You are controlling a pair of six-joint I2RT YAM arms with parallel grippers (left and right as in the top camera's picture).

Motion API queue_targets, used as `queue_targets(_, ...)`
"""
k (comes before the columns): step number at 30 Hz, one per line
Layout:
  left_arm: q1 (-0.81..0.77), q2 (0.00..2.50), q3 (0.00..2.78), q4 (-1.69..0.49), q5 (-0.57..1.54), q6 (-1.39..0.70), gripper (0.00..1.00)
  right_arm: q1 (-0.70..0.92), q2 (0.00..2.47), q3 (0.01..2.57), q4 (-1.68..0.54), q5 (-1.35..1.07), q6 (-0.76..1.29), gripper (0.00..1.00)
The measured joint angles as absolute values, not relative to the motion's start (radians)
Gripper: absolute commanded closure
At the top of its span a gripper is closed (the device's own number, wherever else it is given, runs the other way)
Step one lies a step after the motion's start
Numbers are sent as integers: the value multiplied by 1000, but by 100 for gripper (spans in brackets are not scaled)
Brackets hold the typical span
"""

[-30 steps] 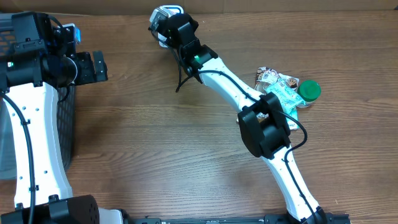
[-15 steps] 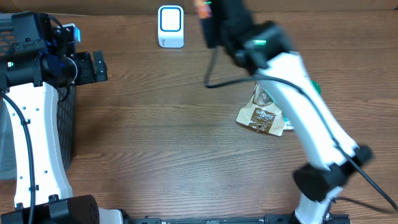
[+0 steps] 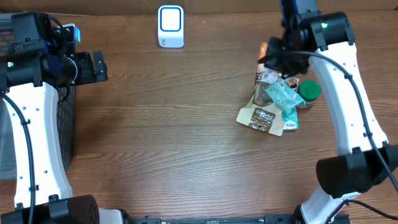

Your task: Scan the item barcode

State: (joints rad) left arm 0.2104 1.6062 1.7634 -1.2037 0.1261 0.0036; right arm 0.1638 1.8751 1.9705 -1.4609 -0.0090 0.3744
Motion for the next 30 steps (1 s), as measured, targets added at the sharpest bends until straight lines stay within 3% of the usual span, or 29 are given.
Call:
queue_targets(7,210,1606,1763,-1204,126,4,0,63,1879,1741,-1391,-31,385,95)
queue_targets(11,210,1606,1763,-1204,126,4,1,40,1879,1674,-1387,-36,390,85)
queue_targets(13,210,1606,1763,-1204,126,4,0,38,1879,1666,-1393,-38,393,64)
queue_targets(14,210,1606,1763,-1204,126,4,1,36,1879,1666,-1399,-39,397,40)
queue_targets(15,210,1606,1763,-1204,126,4,0,35,1879,1666,-1408,-41,389,23)
queue_targets(16,210,1606,1763,-1204,126,4,0,35,1879,1666,-1414,-42,389,18)
queue_targets(23,210,1606,1763,-1204,126,4,0,34,1879,1681,-1523,-45,385,17)
queue_targets(30,210,1606,1763,-1204,126,4,0,38,1872,1902,-1680,-46,362,20)
